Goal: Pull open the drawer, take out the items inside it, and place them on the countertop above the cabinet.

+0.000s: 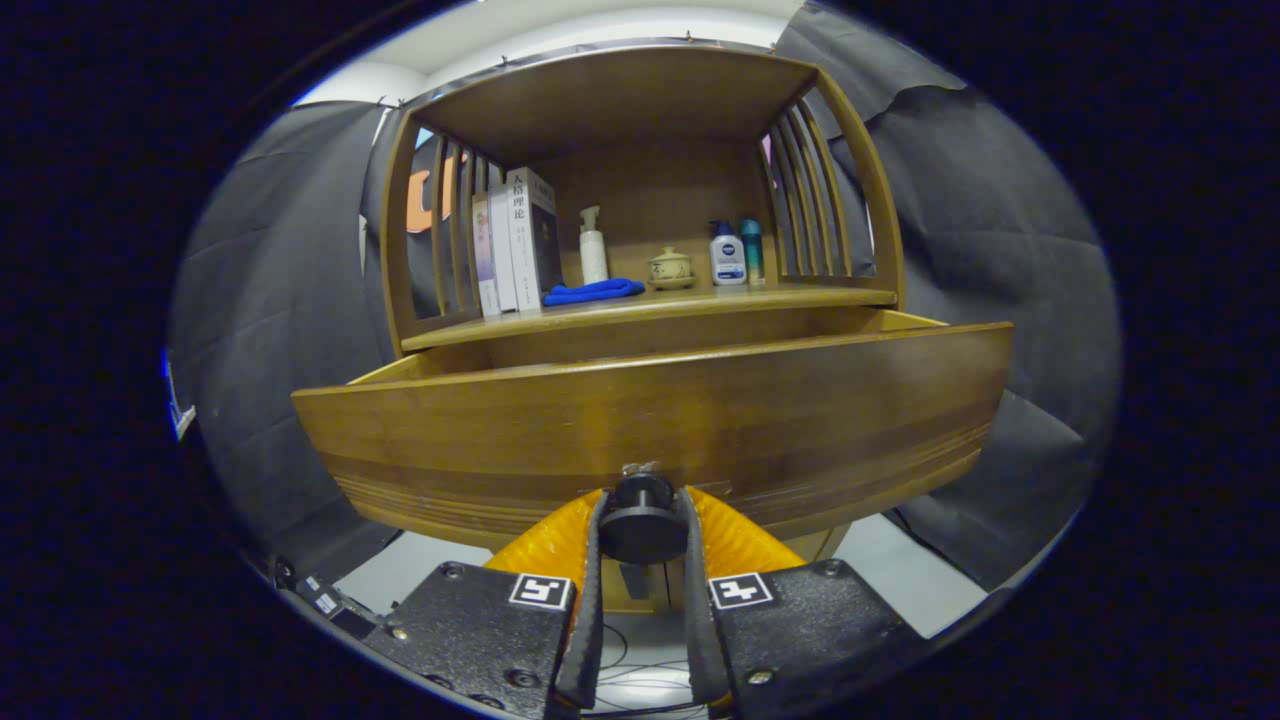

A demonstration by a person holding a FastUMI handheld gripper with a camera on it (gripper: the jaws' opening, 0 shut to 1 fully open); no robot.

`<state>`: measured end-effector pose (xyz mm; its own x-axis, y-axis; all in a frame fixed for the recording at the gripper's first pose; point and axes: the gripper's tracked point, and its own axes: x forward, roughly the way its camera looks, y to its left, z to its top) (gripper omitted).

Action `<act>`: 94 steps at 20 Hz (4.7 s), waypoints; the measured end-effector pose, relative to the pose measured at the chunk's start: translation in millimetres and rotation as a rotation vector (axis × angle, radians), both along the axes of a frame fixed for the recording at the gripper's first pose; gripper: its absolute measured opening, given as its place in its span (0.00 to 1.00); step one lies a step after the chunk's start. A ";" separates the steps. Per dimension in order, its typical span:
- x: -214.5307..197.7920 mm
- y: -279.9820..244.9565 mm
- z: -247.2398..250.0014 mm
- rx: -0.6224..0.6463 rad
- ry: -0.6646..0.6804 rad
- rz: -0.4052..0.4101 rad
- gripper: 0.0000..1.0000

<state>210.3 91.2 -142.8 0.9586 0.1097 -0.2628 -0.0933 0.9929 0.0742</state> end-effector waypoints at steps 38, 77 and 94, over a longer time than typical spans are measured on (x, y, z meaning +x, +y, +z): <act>-81.1 -8.3 -16.4 -0.016 0.027 0.027 0.44; 52.3 -5.0 151.5 -0.079 0.499 0.024 0.95; 25.5 -3.3 4.1 -0.076 0.996 -0.062 0.39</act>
<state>235.9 87.9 -138.7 0.3008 0.0163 -0.9536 0.0290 0.9992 0.0262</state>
